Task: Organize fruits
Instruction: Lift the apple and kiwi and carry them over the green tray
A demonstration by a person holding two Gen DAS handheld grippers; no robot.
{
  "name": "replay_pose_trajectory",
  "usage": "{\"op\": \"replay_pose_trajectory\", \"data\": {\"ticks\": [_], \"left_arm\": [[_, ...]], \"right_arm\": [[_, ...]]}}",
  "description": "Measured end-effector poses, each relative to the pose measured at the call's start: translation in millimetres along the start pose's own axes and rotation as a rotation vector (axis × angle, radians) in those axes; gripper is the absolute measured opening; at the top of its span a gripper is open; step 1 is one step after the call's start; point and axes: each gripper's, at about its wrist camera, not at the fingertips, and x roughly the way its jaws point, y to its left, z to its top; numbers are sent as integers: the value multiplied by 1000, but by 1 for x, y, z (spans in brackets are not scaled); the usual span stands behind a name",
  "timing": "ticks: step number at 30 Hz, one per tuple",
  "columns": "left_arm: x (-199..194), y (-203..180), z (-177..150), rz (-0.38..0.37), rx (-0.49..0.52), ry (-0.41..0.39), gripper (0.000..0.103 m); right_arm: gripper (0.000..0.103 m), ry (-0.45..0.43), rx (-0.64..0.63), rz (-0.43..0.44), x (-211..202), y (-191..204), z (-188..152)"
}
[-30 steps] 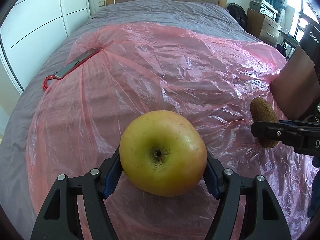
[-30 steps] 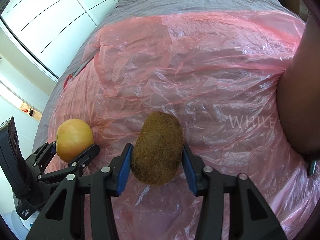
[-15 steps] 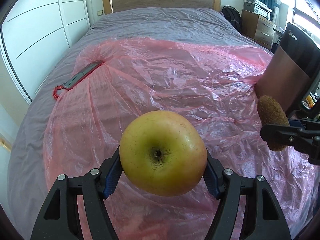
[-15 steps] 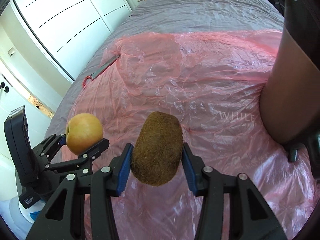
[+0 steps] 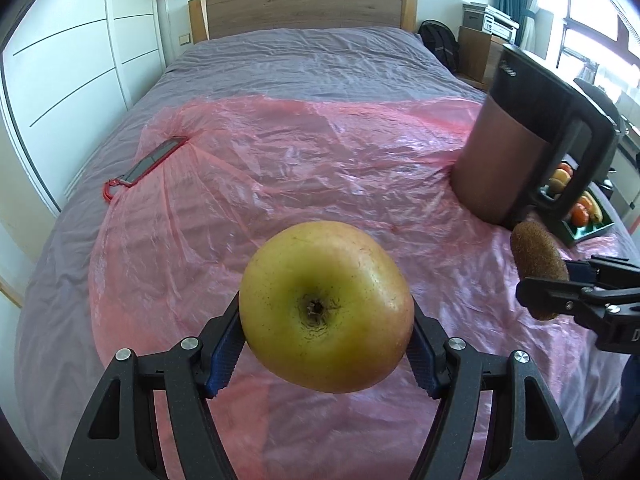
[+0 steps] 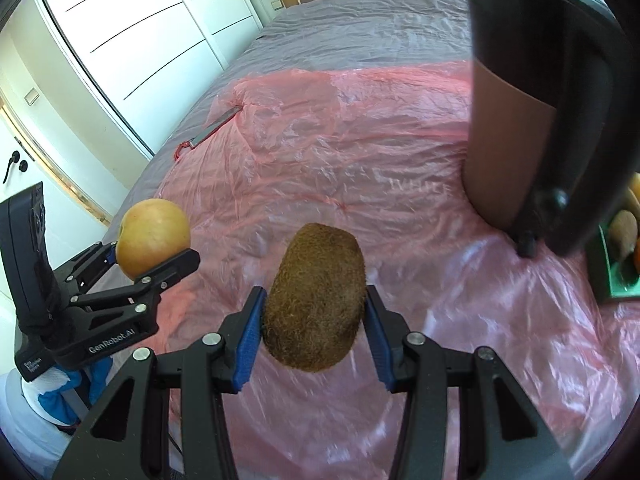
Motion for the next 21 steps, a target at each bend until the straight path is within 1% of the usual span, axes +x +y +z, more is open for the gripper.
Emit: {"op": "replay_pose_trajectory", "data": {"ticks": [6,12,15,17,21], "left_arm": [[-21,-37,-10,-53,35,3,66],[-36,-84,-10,-108,84,4,66],[-43,-112,-10,-143,113,8,66],[-46,-135,-10,-185,131,16,66],[-49,-177,-9,-241,179,28,66]], "right_arm": [[60,-2,38,-21,-27,-27,-32],[60,-44,102,-60,-63,-66,-56],[60,-72,132,-85,-84,-89,-65],[60,-89,152,-102,-97,-106,-70],[60,-121,200,-131,-121,-142,-80]]}}
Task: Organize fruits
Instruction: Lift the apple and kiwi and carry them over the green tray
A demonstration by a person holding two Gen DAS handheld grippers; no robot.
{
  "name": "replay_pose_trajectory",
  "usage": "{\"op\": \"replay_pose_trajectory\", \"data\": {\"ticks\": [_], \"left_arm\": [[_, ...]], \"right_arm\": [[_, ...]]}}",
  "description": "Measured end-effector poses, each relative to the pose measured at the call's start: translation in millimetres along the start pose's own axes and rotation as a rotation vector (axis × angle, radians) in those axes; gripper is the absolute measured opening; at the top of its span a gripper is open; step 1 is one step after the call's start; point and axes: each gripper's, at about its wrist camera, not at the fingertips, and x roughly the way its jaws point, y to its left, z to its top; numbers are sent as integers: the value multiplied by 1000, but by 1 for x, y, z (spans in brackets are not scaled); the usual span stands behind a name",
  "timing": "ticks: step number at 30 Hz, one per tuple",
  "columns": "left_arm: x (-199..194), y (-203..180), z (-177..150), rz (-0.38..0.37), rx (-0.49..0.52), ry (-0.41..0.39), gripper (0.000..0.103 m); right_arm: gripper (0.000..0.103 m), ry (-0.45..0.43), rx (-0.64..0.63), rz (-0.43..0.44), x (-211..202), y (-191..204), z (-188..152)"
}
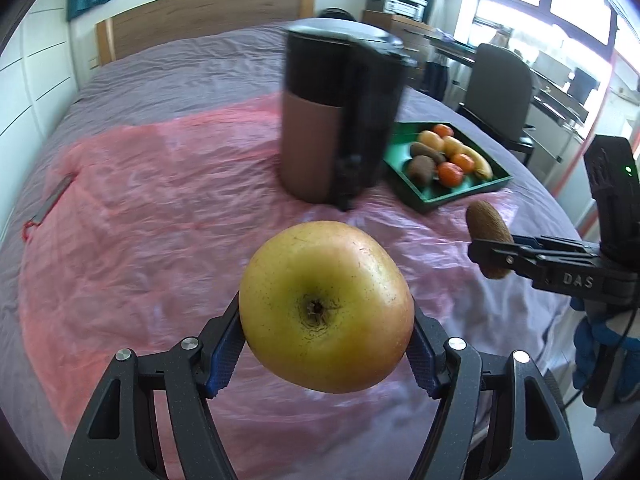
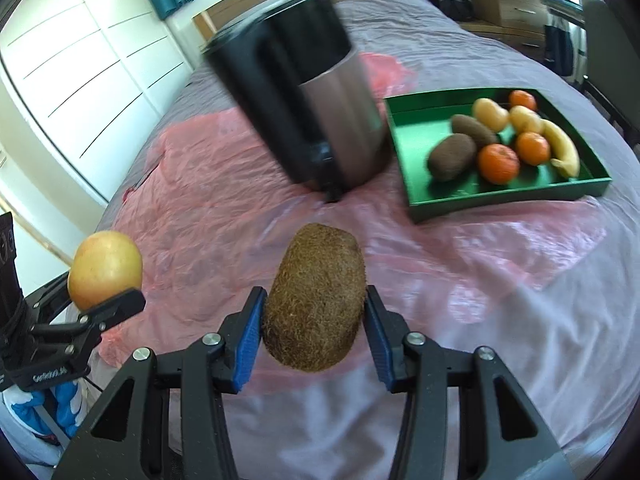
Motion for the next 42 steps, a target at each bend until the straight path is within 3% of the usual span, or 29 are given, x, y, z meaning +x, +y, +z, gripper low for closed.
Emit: {"op": "replay_pose_trajectory", "data": {"ticks": [8,18,24,31,36,39,42], "left_arm": [[27,-72,37,-74,72,25,66],[97,-141,116,-113,108,13,66],[145,-157,157,-28,113,4,66],[200,-157,189,151,130,3,66],[232,-150,206,198,84,8,66],[244,-153,208,246,106,-14,66],[256,-151,207,245,97,2,66]], "right_arm": [[60,-46,52,-39,-21,-64,9],[60,-114,80,-103,-30,-147,49],[60,-143,95,-148,-19,-193,80],[60,-168,78,-200,5,-230,130],[60,-166,75,-222,27,-248,163],[60,-153,70,-215,44,-252,178],[60,-144,45,-206,60,-249,188]]}}
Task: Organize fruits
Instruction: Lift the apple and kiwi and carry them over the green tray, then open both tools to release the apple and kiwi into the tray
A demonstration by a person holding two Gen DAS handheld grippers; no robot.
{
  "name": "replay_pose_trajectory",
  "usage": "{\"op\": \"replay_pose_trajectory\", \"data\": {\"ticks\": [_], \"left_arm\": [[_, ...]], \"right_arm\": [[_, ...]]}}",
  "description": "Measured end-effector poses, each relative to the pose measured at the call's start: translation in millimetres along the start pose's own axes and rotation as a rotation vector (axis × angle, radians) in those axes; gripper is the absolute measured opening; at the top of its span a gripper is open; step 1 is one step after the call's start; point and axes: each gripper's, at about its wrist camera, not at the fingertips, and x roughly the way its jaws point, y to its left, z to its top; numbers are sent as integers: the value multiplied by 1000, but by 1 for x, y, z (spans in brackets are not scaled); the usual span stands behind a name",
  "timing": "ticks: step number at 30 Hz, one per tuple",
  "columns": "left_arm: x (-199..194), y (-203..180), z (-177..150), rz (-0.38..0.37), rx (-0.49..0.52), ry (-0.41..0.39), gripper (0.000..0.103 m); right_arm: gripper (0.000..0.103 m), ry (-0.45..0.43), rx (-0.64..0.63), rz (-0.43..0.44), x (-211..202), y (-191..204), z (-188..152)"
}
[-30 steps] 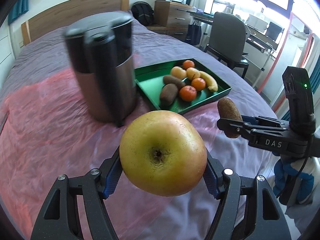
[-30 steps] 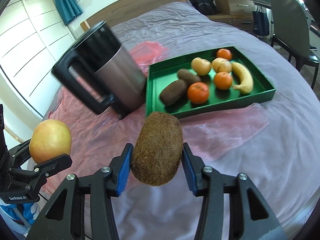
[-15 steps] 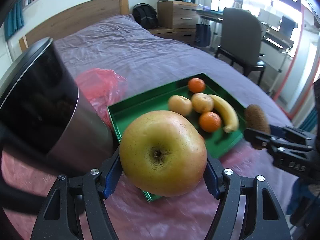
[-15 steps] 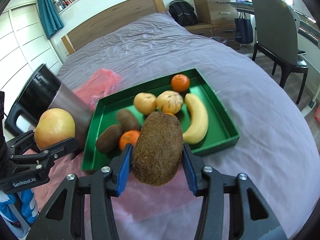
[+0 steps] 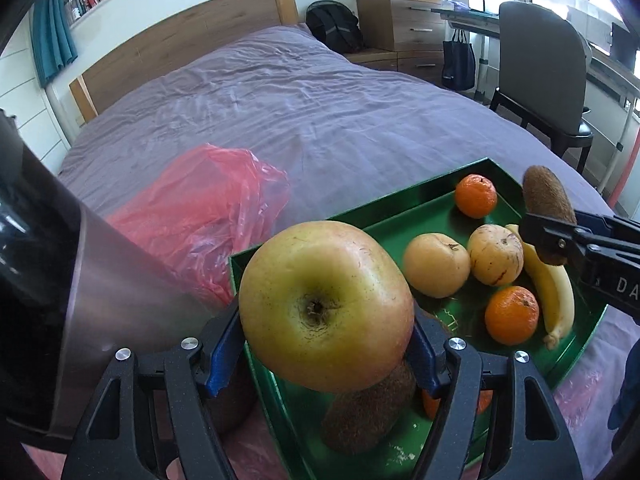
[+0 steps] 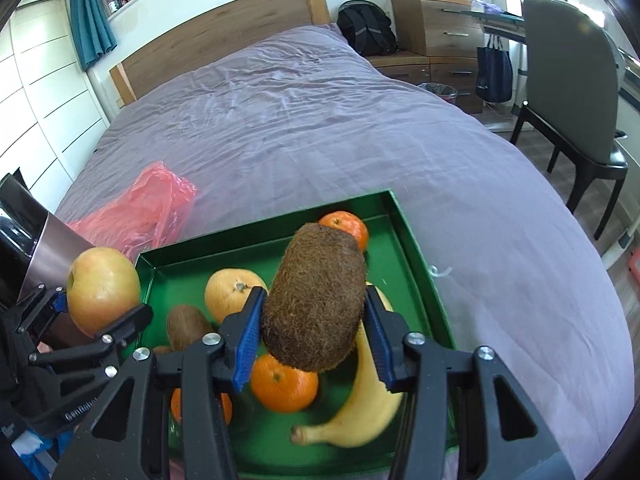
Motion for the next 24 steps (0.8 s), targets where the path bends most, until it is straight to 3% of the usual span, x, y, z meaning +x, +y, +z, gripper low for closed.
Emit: {"op": "replay_pose_trajectory", "data": {"ticks": [13,24], "left_arm": [[27,1,3,-60,-60,42,66],[22,2,-1,-83,-64,66,67]], "right_arm": [[61,45,37,22,48,0,16],[61,75,1,50,43,14,8]]}}
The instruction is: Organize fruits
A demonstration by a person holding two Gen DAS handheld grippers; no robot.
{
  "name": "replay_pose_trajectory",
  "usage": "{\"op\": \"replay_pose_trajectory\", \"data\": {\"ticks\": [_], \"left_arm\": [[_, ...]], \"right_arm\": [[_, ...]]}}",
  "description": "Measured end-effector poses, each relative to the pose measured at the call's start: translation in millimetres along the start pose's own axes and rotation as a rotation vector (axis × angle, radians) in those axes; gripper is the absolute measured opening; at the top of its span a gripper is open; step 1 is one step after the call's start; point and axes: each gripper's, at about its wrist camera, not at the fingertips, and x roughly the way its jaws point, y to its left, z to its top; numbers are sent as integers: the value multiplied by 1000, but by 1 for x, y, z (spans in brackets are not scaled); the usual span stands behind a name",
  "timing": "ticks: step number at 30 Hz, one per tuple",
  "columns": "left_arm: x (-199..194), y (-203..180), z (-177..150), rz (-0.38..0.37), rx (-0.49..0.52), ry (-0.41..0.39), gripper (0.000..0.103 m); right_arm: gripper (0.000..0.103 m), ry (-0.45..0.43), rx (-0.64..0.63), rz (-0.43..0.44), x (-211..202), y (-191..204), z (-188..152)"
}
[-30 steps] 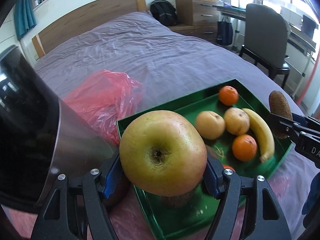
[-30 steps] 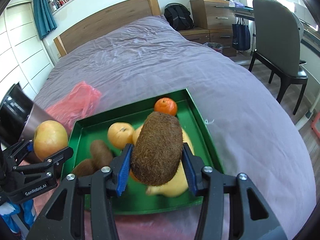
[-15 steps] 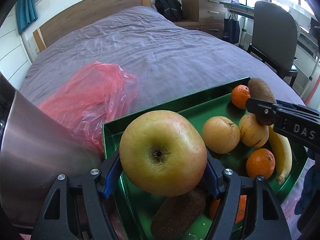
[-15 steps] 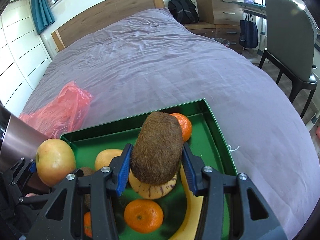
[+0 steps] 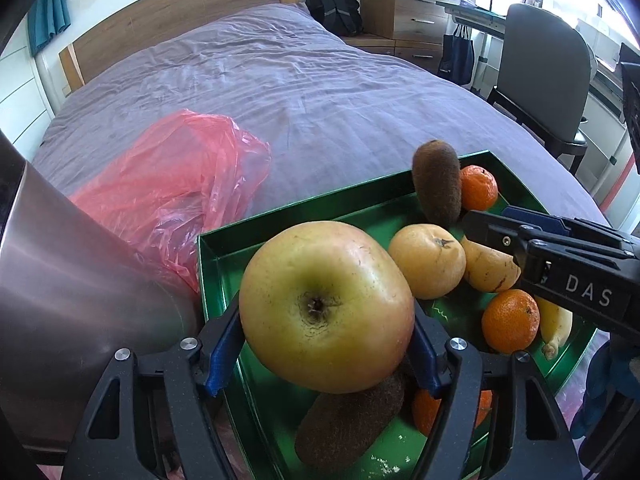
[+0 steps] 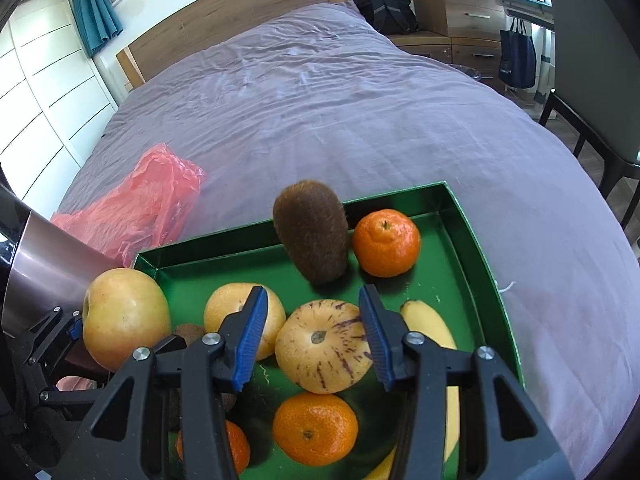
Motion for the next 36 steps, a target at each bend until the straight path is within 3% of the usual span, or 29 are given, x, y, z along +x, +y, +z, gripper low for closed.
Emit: {"op": "replay_pose_trajectory", "data": {"ticks": [6,10,23,36], "left_arm": [[-8,-1,-7,-3,-5,16,67],[-27,-5,-5,12,16,-30,75],[-116,-12,-15,-28,61,-103,75],[-228,33,-81,-13,50,-161,80]], "right_arm": [[62,0,15,-1,-16,-1,-12],[62,1,12,0,-29,5,-22],[62,-52,-13,-24,-106,29,-34],[67,-102,-84,-41,-200,91,-78]]}}
